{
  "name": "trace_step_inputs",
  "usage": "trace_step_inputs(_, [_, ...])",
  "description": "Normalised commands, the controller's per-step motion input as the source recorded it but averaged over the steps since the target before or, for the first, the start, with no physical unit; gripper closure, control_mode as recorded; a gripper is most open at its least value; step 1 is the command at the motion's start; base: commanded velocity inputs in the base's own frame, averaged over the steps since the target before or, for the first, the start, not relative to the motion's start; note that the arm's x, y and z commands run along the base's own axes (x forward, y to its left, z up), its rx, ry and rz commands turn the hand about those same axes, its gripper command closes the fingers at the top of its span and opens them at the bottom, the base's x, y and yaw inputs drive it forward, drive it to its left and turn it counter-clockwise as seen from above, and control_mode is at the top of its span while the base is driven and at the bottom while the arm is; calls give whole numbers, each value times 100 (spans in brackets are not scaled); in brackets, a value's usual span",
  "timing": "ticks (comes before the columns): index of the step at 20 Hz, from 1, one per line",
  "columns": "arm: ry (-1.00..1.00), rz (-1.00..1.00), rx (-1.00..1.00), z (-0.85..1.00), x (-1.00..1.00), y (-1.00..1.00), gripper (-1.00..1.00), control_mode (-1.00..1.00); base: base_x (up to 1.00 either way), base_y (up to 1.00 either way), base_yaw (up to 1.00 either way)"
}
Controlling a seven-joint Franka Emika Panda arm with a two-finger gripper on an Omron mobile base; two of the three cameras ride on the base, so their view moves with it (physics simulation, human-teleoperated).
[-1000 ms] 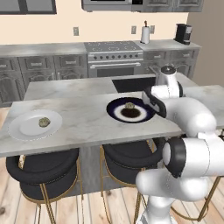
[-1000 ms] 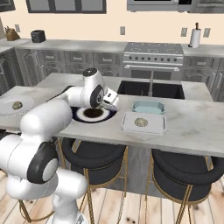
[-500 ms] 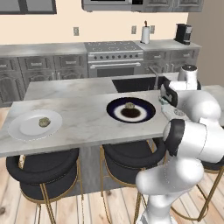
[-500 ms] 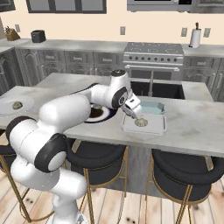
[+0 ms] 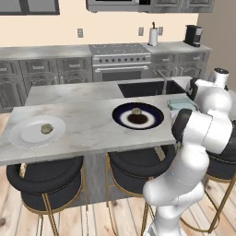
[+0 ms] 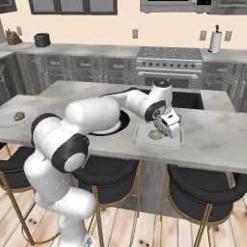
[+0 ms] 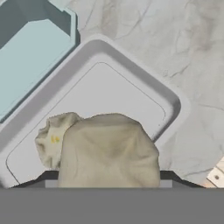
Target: Place two dumplings into each of the tupperware containers and then place the containers in the fridge.
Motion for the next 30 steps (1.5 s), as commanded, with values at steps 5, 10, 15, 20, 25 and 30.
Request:
trace_step_inputs(5, [0,0,0,-59,36,-8,100,-100,0,0,0])
trace_step_inputs(10, [0,1,2,-22,63,-11,100,-100,0,0,0])
trace_step_inputs(15, [0,0,6,-14,42,-38,100,-100,0,0,0])
trace_step_inputs(20, [0,0,0,-3,0,-2,-100,-100,0,0,0])
trace_step_inputs(25, [-1,0,-6,19,0,28,-100,-100,0,0,0])
trace_step_inputs(30, [-3,0,-9,19,-2,37,-100,-100,0,0,0])
